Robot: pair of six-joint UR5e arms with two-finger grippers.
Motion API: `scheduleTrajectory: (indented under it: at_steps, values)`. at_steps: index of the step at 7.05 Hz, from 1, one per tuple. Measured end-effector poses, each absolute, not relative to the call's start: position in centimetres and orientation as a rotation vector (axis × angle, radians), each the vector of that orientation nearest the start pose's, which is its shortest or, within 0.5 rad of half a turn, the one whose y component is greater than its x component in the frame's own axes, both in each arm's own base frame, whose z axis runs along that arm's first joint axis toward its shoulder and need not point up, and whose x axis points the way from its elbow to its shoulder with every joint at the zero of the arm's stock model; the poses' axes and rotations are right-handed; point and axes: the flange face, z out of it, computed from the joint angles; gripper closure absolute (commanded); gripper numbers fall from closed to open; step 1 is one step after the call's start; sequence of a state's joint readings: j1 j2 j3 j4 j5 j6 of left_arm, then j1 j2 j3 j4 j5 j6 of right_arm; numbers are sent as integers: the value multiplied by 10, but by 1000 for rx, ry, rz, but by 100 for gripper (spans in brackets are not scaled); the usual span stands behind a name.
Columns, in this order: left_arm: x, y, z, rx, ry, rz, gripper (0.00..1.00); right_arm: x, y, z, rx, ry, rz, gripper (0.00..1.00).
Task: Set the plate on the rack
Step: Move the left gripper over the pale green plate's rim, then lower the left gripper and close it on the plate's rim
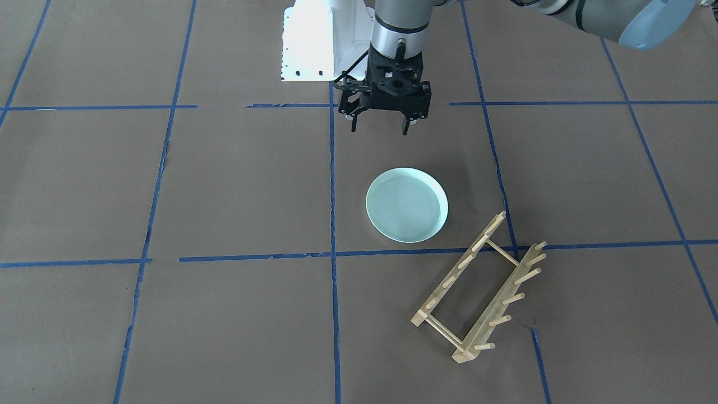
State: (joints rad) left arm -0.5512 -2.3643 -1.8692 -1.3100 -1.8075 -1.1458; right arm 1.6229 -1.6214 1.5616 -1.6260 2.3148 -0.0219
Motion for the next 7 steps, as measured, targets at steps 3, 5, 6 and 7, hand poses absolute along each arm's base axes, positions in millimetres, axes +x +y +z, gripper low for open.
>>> scheduleTrajectory:
  at_steps: [3, 5, 6, 7]
  values:
    - [555, -427, 122, 167, 741, -24, 0, 90, -457, 695, -82, -747, 72, 0]
    - [591, -445, 154, 163, 719, -21, 0, 90, -457, 695, -82, -747, 72, 0]
    - [603, -452, 170, 175, 716, -24, 0, 90, -457, 695, -82, -747, 72, 0]
    - [609, -458, 183, 194, 713, -30, 1, 90, -456, 695, -83, -747, 72, 0]
